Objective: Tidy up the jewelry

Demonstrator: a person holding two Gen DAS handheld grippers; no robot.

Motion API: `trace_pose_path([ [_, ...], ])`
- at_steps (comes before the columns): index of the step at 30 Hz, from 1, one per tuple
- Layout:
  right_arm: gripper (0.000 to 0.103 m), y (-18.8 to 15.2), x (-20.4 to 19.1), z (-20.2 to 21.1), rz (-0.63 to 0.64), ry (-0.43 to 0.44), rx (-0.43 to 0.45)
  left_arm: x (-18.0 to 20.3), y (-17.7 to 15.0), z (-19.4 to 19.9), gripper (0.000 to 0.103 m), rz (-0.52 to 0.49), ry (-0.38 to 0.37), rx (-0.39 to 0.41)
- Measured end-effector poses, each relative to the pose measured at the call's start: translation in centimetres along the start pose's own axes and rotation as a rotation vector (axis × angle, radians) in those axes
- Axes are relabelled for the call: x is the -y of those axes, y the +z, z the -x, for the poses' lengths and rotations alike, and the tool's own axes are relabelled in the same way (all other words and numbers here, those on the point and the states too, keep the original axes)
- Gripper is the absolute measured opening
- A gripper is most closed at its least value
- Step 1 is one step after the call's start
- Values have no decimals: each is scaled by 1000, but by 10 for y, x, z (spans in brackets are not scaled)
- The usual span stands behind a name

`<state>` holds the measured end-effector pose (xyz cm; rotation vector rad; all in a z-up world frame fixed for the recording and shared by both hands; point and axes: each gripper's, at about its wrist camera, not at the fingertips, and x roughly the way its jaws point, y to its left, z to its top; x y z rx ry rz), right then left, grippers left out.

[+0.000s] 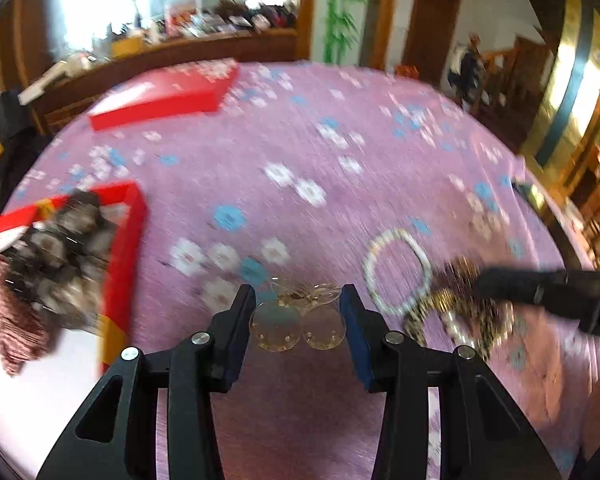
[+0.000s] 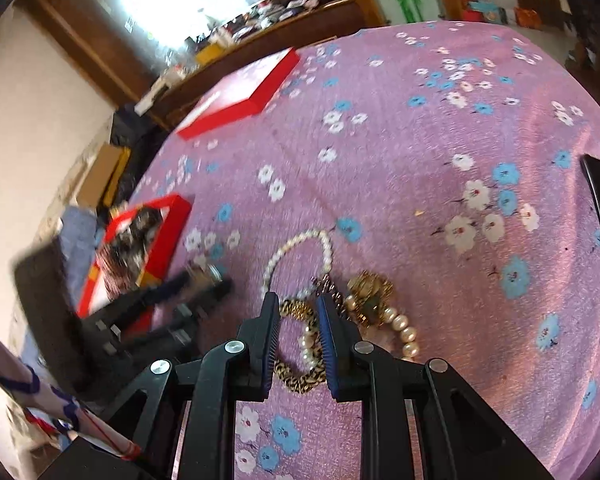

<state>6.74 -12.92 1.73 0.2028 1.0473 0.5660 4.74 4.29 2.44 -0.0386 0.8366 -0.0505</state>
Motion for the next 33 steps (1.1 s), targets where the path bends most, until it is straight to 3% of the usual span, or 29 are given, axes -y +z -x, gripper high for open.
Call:
trace_pose_path([
  [3,21,-1,2,-8,11,-34,-28,-8,4,8,42,22,26,45],
  [9,19,-4,-2,-13,56,-59,-38,-8,5,12,42,14,9,50],
  [12,19,-9,-13,-24,138,-139,-71,-8,4,14,42,13,8,56],
  [15,19,-14,-26,-26,215,-207,-45,-9,4,15,42,14,3,59],
  [25,5,-7,-16,1,152,-150,63,-7,2,19,42,4,14,77],
  [33,11,-8,-27,-10,201,-142,47,-5,2,17,42,-4,13,68],
])
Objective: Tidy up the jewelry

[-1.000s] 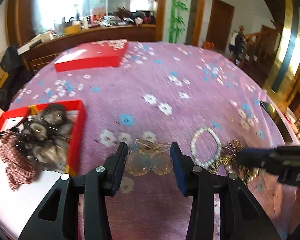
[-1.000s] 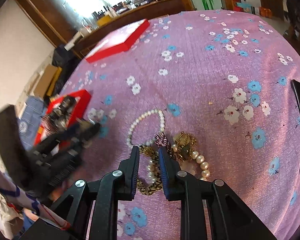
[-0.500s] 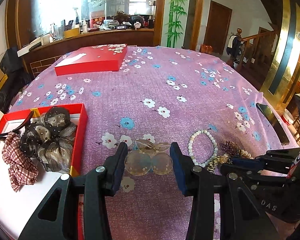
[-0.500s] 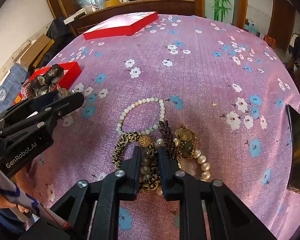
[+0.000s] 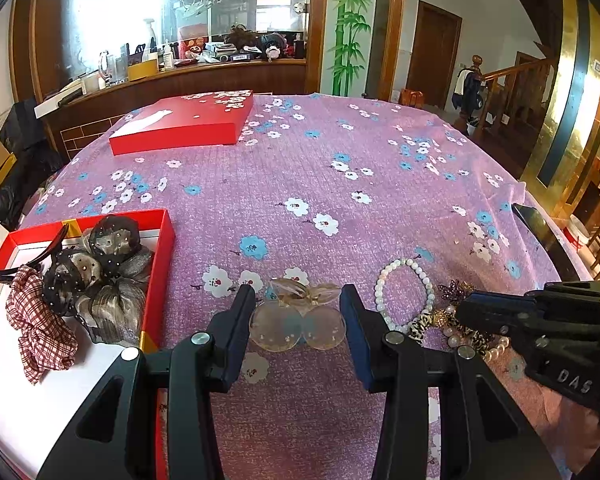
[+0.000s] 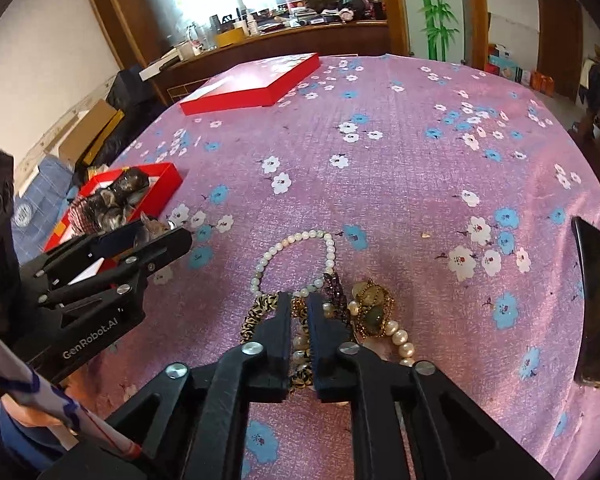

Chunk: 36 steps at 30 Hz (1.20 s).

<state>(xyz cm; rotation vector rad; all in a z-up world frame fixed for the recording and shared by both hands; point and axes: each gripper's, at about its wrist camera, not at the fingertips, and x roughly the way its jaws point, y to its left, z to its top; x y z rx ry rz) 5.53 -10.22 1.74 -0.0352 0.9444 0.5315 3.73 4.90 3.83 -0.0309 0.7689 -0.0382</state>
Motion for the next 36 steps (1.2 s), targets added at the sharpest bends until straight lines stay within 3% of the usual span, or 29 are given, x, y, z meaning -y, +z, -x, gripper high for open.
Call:
trace_pose_path([
  [4,11,-2,-5,-9,44,-14,-22,1,0,0,42,-1,-2,1],
  [6,18,-2,-9,-14,83,-30,-29,1,0,1,42,-1,-5,4],
  [7,28,-2,-9,-14,97,-27,-28,1,0,0,42,-1,-5,4],
  [10,29,-6,-16,-14,158,-57,-27,0,-1,1,42,0,-8,5],
  [15,28,-10,-19,-15,216,-108,-34,0,0,2,42,1,-10,6],
  [17,15,-12,-16,-21,225,-142,-60,0,0,2,42,1,-8,5],
  [20,10,-12,-16,-18,219,-163,-38,0,0,2,42,-2,-9,5],
  [32,10,3,12,15,-13,29,70,1,-1,6,42,-3,-8,10],
  [36,11,8,34,31,-150,163,135,1,-1,5,42,-4,-8,9],
])
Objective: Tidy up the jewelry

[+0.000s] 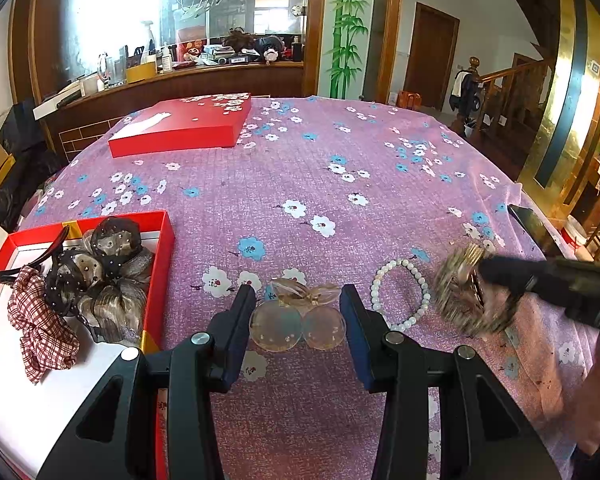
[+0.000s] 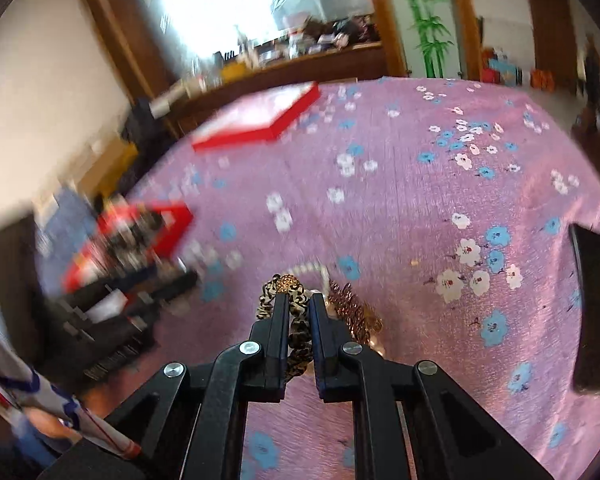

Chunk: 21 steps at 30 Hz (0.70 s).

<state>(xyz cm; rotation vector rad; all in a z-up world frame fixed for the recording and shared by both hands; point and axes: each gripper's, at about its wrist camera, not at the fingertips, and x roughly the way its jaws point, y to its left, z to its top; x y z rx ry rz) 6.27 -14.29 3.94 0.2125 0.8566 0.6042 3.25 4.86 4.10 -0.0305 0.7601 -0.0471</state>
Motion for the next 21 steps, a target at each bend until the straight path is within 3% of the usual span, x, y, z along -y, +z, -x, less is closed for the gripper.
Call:
trace_pose_path([
  [1,11,1,4,-1,-21,3,-8,0,0,0,42,-1,0,-1],
  [4,11,0,14,-13,-44,-199,-48,0,0,0,42,-3,2,-2],
  [6,11,2,24,-16,-94,-192,-72,0,-1,-1,42,-3,3,-3],
  [9,10,3,35,-12,-134,-288,-53,0,0,-1,42,-4,4,-2],
  [14,10,6,33,3,-154,-247,26,1,0,-1,42,-9,2,-1],
  [17,11,7,23,18,-125,-172,105,2,0,-1,42,-9,2,-1],
  [21,11,6,10,23,-85,-82,142,2,0,-1,42,-11,3,2],
])
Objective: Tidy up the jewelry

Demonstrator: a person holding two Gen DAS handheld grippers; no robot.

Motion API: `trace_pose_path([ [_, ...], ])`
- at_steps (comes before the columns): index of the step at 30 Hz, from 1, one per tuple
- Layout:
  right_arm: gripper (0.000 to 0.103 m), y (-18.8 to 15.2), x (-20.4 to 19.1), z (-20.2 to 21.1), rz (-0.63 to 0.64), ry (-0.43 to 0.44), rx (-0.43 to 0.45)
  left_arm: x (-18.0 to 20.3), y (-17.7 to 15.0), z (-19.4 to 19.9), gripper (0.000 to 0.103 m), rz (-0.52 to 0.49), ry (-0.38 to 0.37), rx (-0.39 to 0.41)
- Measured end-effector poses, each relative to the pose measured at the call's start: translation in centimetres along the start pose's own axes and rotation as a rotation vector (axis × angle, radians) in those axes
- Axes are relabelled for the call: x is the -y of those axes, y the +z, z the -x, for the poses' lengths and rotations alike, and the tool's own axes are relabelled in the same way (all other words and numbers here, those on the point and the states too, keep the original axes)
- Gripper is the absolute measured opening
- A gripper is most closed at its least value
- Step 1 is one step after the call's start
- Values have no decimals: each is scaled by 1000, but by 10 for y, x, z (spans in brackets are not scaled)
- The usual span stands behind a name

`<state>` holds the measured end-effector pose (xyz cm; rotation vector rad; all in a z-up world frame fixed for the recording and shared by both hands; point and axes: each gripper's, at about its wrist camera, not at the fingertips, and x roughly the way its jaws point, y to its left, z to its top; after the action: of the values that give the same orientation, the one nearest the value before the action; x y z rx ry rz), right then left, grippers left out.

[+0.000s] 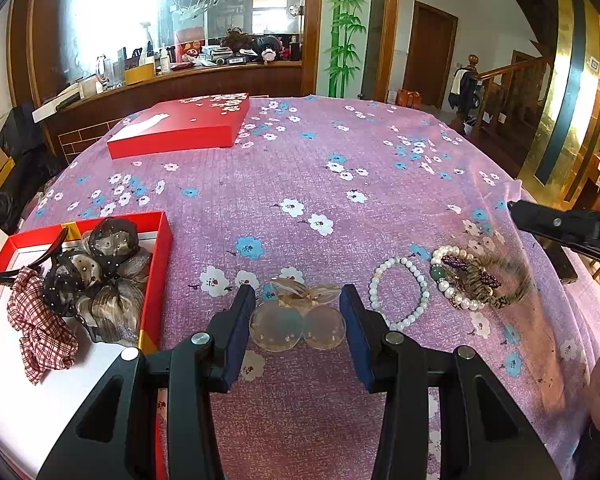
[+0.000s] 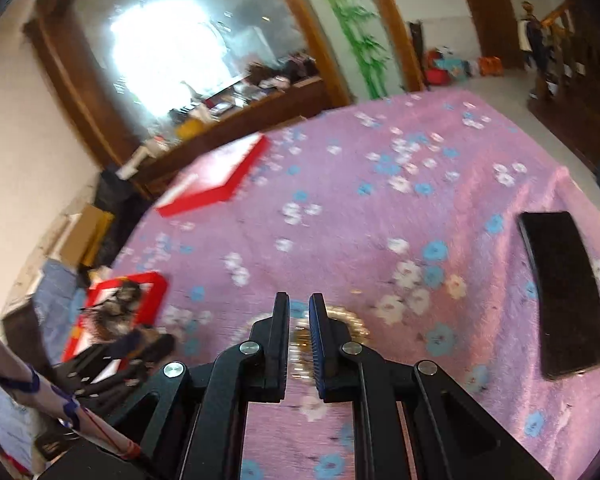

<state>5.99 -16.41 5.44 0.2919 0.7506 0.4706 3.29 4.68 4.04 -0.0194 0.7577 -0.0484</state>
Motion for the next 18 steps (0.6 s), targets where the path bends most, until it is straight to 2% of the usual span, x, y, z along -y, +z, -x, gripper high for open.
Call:
trace_pose_path([
  [2,11,-3,-10,-1,33,8,-2,1,0,1,42,-5,4,6],
  [6,11,-5,-12,-3,52,-33,-18,3,0,2,42,-14,13,14],
  [7,13,-5,-6,-4,29,-49,-24,3,0,2,42,-14,13,14],
  [8,19,-4,0,-6,7,-68,-31,3,1,2,42,-14,13,14],
  [10,30,-3,15,-13,-37,-151,-70,3,1,1,42,-15,14,13],
  [12,29,-3,25,-23,-54,-190,-135,3,0,2,42,-16,13,13],
  [14,35,-9,31,-39,-58,-247,-225,3,1,2,42,-17,13,15],
  [18,40,-12,25,-46,-13,-267,-244,3,0,2,42,-17,11,15],
])
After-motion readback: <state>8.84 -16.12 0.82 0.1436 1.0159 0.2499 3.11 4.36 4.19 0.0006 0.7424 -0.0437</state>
